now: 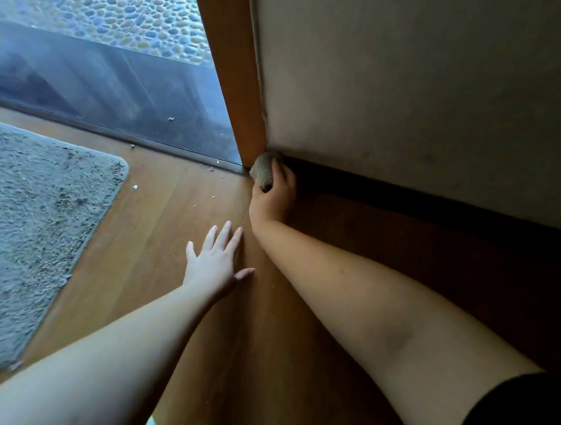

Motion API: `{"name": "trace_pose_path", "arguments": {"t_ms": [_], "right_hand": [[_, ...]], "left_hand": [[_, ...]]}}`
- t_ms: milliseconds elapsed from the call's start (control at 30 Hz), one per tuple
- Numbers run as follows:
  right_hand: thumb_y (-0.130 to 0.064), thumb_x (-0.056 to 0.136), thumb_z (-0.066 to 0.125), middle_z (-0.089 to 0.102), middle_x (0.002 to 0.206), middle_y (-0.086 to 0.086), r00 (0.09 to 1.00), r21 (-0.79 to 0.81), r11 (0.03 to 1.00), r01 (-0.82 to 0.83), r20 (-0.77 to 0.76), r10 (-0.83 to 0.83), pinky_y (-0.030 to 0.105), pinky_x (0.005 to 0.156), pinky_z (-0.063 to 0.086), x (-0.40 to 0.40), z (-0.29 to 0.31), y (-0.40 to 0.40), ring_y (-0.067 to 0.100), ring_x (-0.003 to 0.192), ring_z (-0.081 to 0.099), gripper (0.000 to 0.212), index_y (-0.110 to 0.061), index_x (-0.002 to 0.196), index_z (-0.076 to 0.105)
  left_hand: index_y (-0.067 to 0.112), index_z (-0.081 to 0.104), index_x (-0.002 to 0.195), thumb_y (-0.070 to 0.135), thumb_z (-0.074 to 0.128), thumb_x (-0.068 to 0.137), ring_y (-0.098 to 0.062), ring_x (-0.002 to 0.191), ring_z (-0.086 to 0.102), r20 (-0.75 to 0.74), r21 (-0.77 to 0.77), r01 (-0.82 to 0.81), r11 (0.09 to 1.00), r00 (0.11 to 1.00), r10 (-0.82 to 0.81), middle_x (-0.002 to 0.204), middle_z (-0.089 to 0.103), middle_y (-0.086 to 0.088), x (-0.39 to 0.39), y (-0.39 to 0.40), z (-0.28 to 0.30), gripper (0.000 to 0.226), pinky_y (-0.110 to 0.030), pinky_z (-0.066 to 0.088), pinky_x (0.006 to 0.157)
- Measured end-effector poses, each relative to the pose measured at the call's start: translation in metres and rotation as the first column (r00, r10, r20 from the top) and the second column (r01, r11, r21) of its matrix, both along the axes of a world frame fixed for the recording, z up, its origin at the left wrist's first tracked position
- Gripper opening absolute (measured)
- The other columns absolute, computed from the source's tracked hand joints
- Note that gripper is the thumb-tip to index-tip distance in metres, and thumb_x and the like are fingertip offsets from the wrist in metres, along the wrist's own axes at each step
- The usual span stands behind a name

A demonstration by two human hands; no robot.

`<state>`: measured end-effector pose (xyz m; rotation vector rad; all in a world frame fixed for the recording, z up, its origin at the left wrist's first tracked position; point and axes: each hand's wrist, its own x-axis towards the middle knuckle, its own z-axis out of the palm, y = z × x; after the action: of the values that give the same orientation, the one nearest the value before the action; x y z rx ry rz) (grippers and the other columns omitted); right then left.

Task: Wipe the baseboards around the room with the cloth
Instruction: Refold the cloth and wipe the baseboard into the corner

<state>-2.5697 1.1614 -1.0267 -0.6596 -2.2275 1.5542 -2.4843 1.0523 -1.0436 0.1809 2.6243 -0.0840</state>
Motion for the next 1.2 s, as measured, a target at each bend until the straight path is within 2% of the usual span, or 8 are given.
{"name": "trace_pose_path", "arguments": {"t_ms": [100, 300, 467, 567, 667, 833, 1000, 1200], "right_hand": [[0.007, 0.072, 0.071, 0.055, 0.128, 0.028, 0.999, -0.070, 0.998, -0.002, 0.052, 0.006, 0.038, 0.108, 0.034, -0.009, 0.002, -0.012, 0.043, 0.119, 0.053, 0.052, 0.003, 0.124, 0.064], [0.003, 0.081, 0.067, 0.056, 0.135, 0.019, 0.950, -0.013, 0.963, -0.270, 0.159, 0.269, 0.020, 0.106, 0.029, 0.006, -0.011, 0.022, 0.032, 0.124, 0.053, 0.050, -0.003, 0.130, 0.060], [-0.001, 0.083, 0.068, 0.055, 0.136, 0.017, 0.940, 0.079, 0.947, -0.310, 0.173, 0.293, 0.031, 0.111, 0.033, 0.027, -0.004, 0.064, 0.031, 0.127, 0.051, 0.053, -0.006, 0.134, 0.057], [-0.007, 0.086, 0.068, 0.053, 0.138, 0.014, 0.937, 0.114, 0.944, -0.309, 0.208, 0.282, 0.033, 0.111, 0.034, 0.036, 0.009, 0.101, 0.029, 0.129, 0.048, 0.052, -0.008, 0.137, 0.055], [-0.013, 0.090, 0.066, 0.051, 0.139, 0.011, 0.926, 0.155, 0.932, -0.326, 0.249, 0.283, 0.035, 0.110, 0.036, 0.044, 0.017, 0.135, 0.028, 0.129, 0.047, 0.050, -0.011, 0.138, 0.052], [-0.018, 0.092, 0.065, 0.048, 0.143, 0.009, 0.947, 0.153, 0.964, -0.219, 0.272, 0.172, 0.037, 0.111, 0.037, 0.065, 0.026, 0.181, 0.027, 0.131, 0.045, 0.051, -0.014, 0.140, 0.049], [-0.020, 0.093, 0.065, 0.048, 0.143, 0.006, 0.959, 0.170, 0.985, -0.042, 0.283, -0.008, 0.038, 0.109, 0.041, 0.100, 0.032, 0.241, 0.025, 0.131, 0.046, 0.051, -0.017, 0.141, 0.048], [-0.024, 0.096, 0.061, 0.048, 0.144, 0.003, 0.899, 0.195, 0.940, 0.280, 0.291, -0.328, 0.035, 0.109, 0.038, 0.160, 0.030, 0.330, 0.022, 0.130, 0.047, 0.052, -0.021, 0.145, 0.045]], "left_hand": [[0.030, -0.007, 0.158, 0.071, 0.031, 0.094, -0.021, 0.153, -0.007, -0.008, -0.054, 0.014, 0.998, 1.000, -0.014, 0.166, -0.011, 0.002, 0.008, -0.020, 0.001, 0.085, -0.052, 0.008, 0.120], [0.026, -0.009, 0.158, 0.064, 0.021, 0.099, -0.021, 0.153, -0.008, -0.060, -0.097, 0.007, 0.995, 0.998, -0.013, 0.166, -0.010, 0.000, 0.014, -0.035, -0.003, 0.076, -0.043, 0.005, 0.123], [0.026, -0.009, 0.157, 0.060, 0.020, 0.101, -0.021, 0.153, -0.006, -0.116, -0.055, 0.125, 0.991, 0.985, -0.131, 0.166, -0.008, 0.000, 0.002, -0.006, -0.001, 0.073, -0.038, 0.007, 0.122], [0.027, -0.006, 0.158, 0.057, 0.025, 0.102, -0.020, 0.153, -0.006, -0.143, 0.018, 0.279, 0.960, 0.951, -0.274, 0.166, -0.005, 0.001, -0.011, 0.019, 0.006, 0.071, -0.038, 0.006, 0.123], [0.029, -0.003, 0.158, 0.054, 0.030, 0.102, -0.021, 0.153, -0.005, -0.154, 0.049, 0.344, 0.938, 0.930, -0.333, 0.166, -0.003, 0.001, -0.019, 0.044, 0.008, 0.070, -0.041, 0.002, 0.123], [0.030, -0.011, 0.156, 0.056, 0.023, 0.102, -0.021, 0.151, -0.012, -0.092, 0.018, 0.434, 0.901, 0.898, -0.430, 0.165, -0.014, 0.001, -0.031, 0.089, 0.001, 0.069, -0.046, -0.005, 0.121], [0.033, -0.010, 0.156, 0.056, 0.018, 0.103, -0.022, 0.152, -0.012, -0.079, 0.086, 0.511, 0.855, 0.859, -0.505, 0.165, -0.014, 0.002, -0.028, 0.148, 0.003, 0.064, -0.047, -0.005, 0.121], [0.033, -0.003, 0.158, 0.054, 0.017, 0.104, -0.023, 0.152, -0.011, -0.058, 0.153, 0.605, 0.781, 0.795, -0.604, 0.166, -0.011, 0.001, -0.006, 0.233, 0.002, 0.061, -0.048, -0.005, 0.120]]}}
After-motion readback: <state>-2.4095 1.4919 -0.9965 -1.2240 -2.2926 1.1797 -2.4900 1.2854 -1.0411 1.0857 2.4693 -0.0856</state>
